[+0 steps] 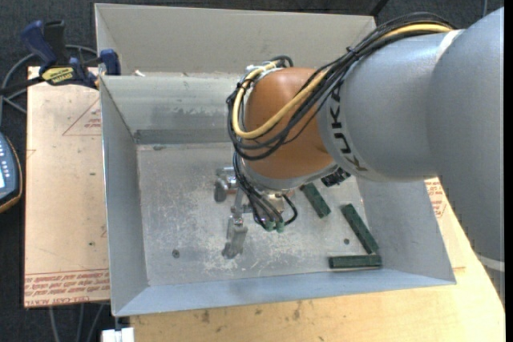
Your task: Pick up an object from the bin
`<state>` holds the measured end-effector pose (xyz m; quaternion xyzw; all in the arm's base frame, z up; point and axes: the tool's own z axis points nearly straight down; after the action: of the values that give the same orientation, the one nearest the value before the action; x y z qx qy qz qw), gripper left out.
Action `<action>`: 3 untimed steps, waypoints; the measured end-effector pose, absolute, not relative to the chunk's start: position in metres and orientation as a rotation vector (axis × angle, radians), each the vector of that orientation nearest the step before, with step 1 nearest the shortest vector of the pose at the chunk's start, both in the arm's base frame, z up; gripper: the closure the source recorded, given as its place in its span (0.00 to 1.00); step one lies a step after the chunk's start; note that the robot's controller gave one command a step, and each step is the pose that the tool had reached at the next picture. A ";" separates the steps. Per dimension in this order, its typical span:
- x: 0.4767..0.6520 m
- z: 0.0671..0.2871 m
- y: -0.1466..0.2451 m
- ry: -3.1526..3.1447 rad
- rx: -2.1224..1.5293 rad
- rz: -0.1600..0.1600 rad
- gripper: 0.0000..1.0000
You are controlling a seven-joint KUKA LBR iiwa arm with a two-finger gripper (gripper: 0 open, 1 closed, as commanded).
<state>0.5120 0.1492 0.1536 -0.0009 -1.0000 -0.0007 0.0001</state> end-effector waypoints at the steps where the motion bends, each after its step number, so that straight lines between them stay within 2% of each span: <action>1: 0.562 0.110 0.057 -3.137 -0.199 0.004 0.00; 2: 0.561 0.112 0.062 -3.138 -0.188 -0.002 1.00; 3: 0.561 0.112 0.062 -3.138 -0.188 -0.002 0.00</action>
Offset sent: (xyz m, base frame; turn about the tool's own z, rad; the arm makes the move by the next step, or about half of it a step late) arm 0.0487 -0.0870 -0.0415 0.1166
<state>0.5611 0.0624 0.1117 -0.0599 -0.9982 -0.0006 -0.0008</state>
